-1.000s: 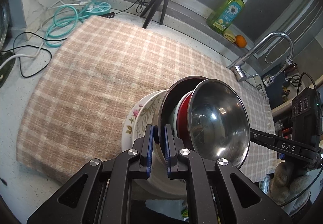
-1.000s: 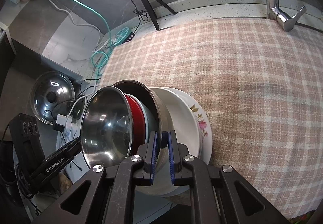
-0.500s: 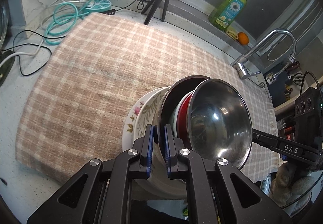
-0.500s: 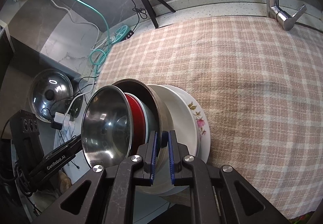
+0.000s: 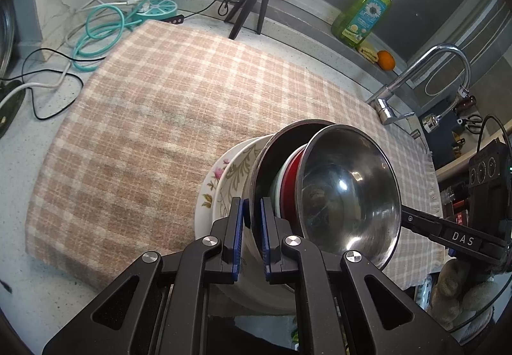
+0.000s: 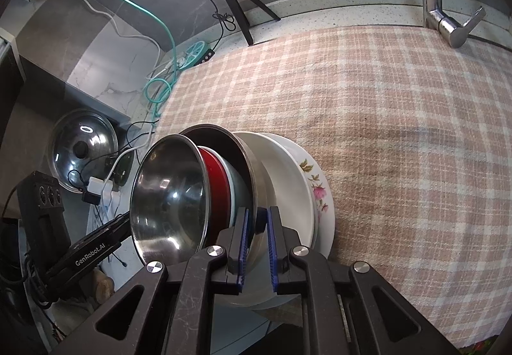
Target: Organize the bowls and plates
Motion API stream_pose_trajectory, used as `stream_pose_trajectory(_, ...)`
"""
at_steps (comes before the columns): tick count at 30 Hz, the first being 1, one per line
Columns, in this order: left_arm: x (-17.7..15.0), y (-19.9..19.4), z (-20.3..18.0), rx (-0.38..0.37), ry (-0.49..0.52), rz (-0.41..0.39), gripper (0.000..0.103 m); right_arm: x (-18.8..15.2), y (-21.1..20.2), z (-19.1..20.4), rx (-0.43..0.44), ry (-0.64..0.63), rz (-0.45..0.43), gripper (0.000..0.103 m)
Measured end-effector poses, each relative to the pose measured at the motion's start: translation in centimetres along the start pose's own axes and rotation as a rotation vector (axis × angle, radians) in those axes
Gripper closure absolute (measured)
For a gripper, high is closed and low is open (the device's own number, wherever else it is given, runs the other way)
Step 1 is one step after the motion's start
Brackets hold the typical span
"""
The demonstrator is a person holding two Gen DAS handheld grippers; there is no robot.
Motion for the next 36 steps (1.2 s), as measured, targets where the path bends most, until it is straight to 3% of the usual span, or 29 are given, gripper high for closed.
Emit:
stream_pose_trajectory(12, -1.0, -0.3, 0.2, 0.015, -0.038, -0.016, 0.089, -0.8, -0.1, 0.4, -0.021, -0.025, -0.016, 0.091)
stream_pose_trajectory(25, -2.0, -0.9, -0.2, 0.052, -0.058, -0.041, 0.088, -1.8, -0.8, -0.5, 0.001, -0.023, -0.029, 0.075)
stream_pose_trajectory(36, -3.4, -2.0, -0.6, 0.085, -0.07, -0.07, 0.085, -3.5, -2.9, -1.4, -0.003, -0.05, -0.061, 0.073)
Point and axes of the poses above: each gripper's, at about its wrist camera, not at the fingertips, and y roughly the way its jaws point, z to its left, x to its top, the point moved 1 cm from there along y, roughly the way its jaws point, and after that the axes turned 12 degrees about z, right-handed, at the moved point
